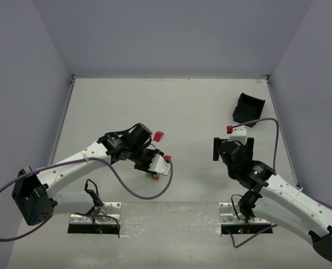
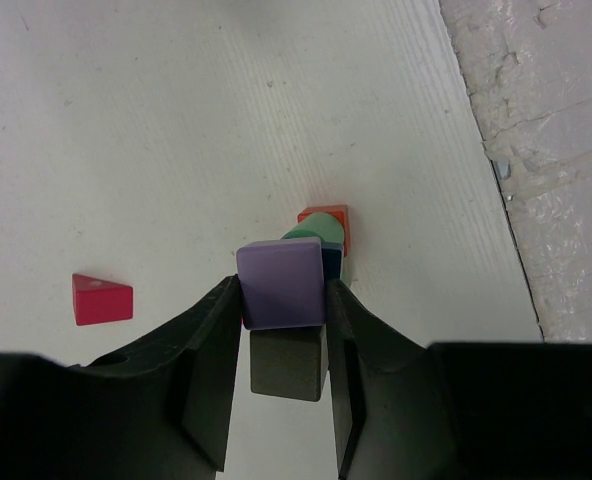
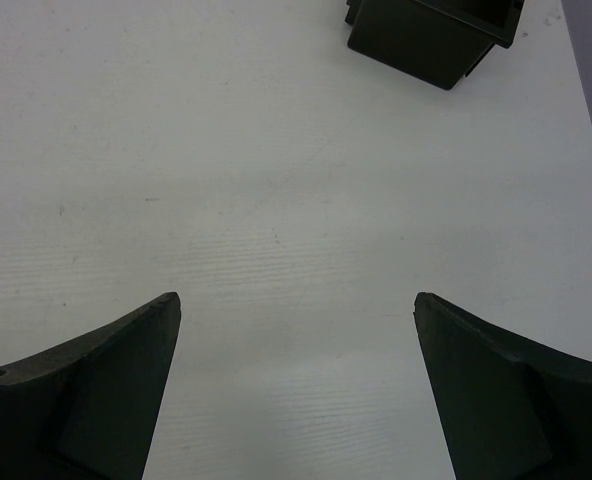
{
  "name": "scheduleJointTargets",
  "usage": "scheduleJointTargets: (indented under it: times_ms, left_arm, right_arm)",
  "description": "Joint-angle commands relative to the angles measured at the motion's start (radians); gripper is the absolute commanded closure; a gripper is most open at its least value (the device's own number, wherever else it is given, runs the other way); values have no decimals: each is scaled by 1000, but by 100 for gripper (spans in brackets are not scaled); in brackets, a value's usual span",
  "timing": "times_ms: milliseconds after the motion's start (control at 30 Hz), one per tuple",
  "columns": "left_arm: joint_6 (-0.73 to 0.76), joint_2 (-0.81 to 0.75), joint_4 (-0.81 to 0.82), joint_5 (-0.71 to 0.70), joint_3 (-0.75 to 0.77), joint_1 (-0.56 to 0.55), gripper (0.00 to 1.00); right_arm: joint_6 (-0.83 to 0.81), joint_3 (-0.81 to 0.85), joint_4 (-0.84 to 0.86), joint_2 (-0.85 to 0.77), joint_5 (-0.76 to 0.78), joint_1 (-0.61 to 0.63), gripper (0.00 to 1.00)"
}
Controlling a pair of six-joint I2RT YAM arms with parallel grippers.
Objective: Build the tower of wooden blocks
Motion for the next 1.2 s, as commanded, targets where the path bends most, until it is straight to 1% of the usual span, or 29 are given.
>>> scheduleJointTargets:
  times_ms: [0, 833, 1033, 1100, 1167]
  left_arm:
    - [20, -21, 29, 16, -1, -12, 76]
    - [32, -15, 30, 9, -18, -14, 70]
    - [32, -15, 29, 7, -18, -14, 65]
    - [33, -15, 29, 8, -16, -14, 62]
    - [34, -15, 29, 9, -17, -15, 57]
  right_arm:
    - [27, 39, 6, -17, 46, -2, 1]
    - [36, 42, -3, -17, 49, -2, 1]
    - [36, 44, -4, -17, 50, -3, 1]
    - [36, 44, -5, -18, 50, -2, 1]
    - [36, 44, -4, -17, 52, -2, 1]
